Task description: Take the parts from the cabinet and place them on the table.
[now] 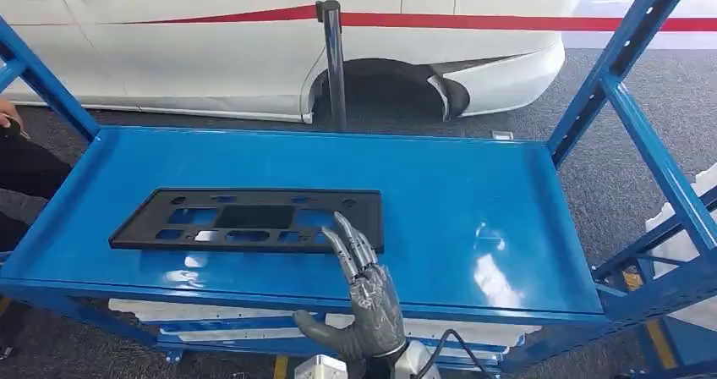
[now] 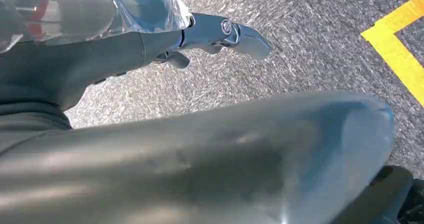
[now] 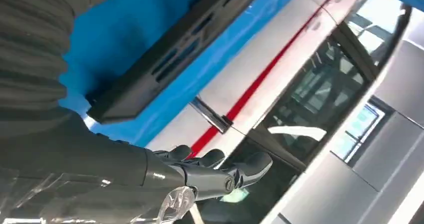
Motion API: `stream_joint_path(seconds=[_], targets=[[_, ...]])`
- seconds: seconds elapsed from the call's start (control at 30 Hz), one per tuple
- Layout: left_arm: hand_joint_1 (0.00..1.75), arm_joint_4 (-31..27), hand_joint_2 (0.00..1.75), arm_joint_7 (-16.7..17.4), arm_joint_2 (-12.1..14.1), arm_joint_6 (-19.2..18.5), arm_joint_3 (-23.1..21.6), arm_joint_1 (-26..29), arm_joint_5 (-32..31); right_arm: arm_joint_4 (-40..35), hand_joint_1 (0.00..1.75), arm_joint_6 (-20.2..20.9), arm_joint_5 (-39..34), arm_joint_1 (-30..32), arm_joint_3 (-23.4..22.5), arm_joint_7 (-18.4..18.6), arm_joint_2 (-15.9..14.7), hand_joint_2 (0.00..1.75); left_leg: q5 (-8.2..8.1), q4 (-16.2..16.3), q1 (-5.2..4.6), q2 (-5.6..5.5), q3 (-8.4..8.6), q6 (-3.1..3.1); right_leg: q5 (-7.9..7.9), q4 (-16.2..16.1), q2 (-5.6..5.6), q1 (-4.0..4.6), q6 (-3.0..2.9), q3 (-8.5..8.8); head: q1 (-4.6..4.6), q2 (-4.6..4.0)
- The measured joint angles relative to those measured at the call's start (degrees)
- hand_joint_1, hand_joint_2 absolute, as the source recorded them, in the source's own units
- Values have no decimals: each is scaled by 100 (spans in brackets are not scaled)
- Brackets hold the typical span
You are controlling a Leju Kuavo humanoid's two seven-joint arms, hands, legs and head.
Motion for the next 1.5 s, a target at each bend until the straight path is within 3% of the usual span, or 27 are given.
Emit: stream_joint_path(seconds=[0.33,0.37,0.53,0.67,0.7,0.83,1.0,1.23,1.5], targets=[[0,0,0,4,-4,37,-13,-2,41,621,0,-39,446,-19,-44,6,151,0,0,0,0,0,0,0,0,0,1,0,0,-1,0,0],[0,0,0,4,-4,37,-17,-1,54,656,0,-39,498,-17,-57,-39,164,175,0,0,0,0,1,0,0,0,0,0,0,-1,-2,0],[0,0,0,31,-7,66,-96,-3,101,798,0,-42,1282,152,-381,-584,339,175,0,0,1,1,1,0,0,0,1,0,0,-2,-2,0],[0,0,0,92,-7,48,-153,-5,57,648,0,-46,3331,473,-978,-1481,690,175,0,0,4,0,2,0,0,0,1,0,0,-1,-2,0],[0,0,0,107,-7,22,-166,-5,30,549,0,-46,3798,533,-1142,-1523,750,175,0,0,4,1,2,0,0,0,0,0,0,-2,-2,0],[0,0,0,124,-7,-72,-284,-52,-56,343,0,-46,4542,595,-1357,-994,800,175,1,0,5,2,4,-2,0,0,1,1,-1,1,-2,0],[0,0,0,129,-5,-146,-365,-108,-61,151,0,-46,4837,352,-1220,662,652,175,10,0,6,4,5,-15,6,1,2,3,-10,3,-2,0],[0,0,0,144,-5,-186,-459,-148,-77,-32,0,-46,4854,18,-717,1104,463,175,10,0,6,2,5,-15,8,1,0,3,-11,3,0,0],[0,0,0,175,-5,-186,-571,-177,0,-166,0,-46,4854,-317,-149,1172,337,175,10,0,6,2,5,-15,8,1,0,5,-12,3,-2,0]])
